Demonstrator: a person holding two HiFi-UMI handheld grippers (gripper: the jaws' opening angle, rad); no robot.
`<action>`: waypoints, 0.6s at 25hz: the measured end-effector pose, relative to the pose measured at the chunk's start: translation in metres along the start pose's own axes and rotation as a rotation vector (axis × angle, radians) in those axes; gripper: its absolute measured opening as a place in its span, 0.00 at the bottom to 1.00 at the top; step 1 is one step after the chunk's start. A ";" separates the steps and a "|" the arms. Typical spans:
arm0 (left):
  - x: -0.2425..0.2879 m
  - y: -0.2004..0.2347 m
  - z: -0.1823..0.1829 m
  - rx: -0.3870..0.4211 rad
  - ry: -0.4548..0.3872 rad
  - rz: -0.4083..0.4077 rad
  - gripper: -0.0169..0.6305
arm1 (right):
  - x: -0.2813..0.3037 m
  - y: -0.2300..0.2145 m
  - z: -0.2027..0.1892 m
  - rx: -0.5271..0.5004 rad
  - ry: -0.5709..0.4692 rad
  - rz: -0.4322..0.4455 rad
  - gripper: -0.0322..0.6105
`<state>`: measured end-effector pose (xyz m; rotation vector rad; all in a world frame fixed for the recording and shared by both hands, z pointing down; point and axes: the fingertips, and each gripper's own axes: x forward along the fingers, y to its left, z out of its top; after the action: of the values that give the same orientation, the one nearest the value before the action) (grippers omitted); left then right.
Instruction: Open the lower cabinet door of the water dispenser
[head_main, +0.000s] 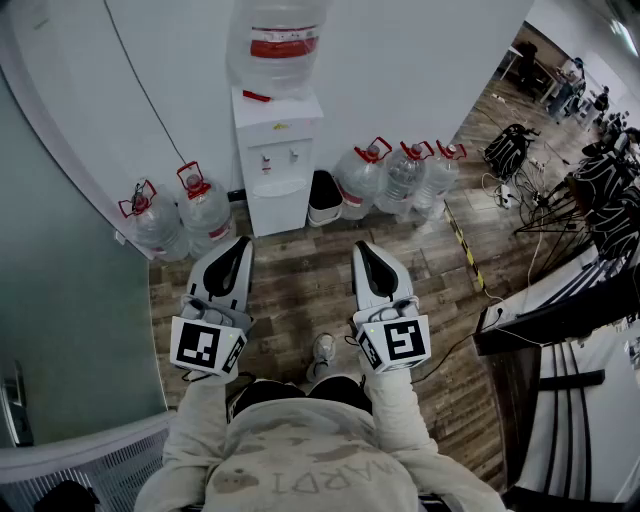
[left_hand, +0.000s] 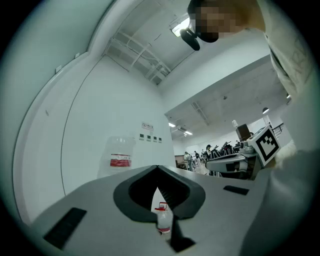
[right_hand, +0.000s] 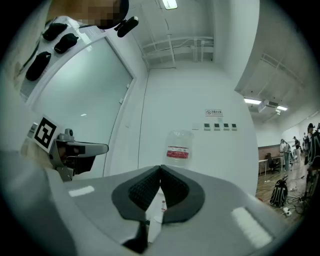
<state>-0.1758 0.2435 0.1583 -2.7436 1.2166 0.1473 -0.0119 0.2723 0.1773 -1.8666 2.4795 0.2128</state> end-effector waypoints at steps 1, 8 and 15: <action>-0.001 0.001 0.001 -0.001 0.000 0.001 0.03 | 0.001 0.001 0.001 0.000 0.000 0.000 0.06; -0.003 0.001 0.003 0.000 -0.003 0.001 0.03 | 0.000 0.004 0.002 -0.002 -0.002 0.000 0.06; -0.002 0.005 0.004 -0.001 -0.004 0.002 0.03 | 0.004 0.002 0.005 0.040 -0.020 0.001 0.06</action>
<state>-0.1814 0.2423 0.1544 -2.7411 1.2190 0.1532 -0.0148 0.2694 0.1721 -1.8385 2.4525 0.1795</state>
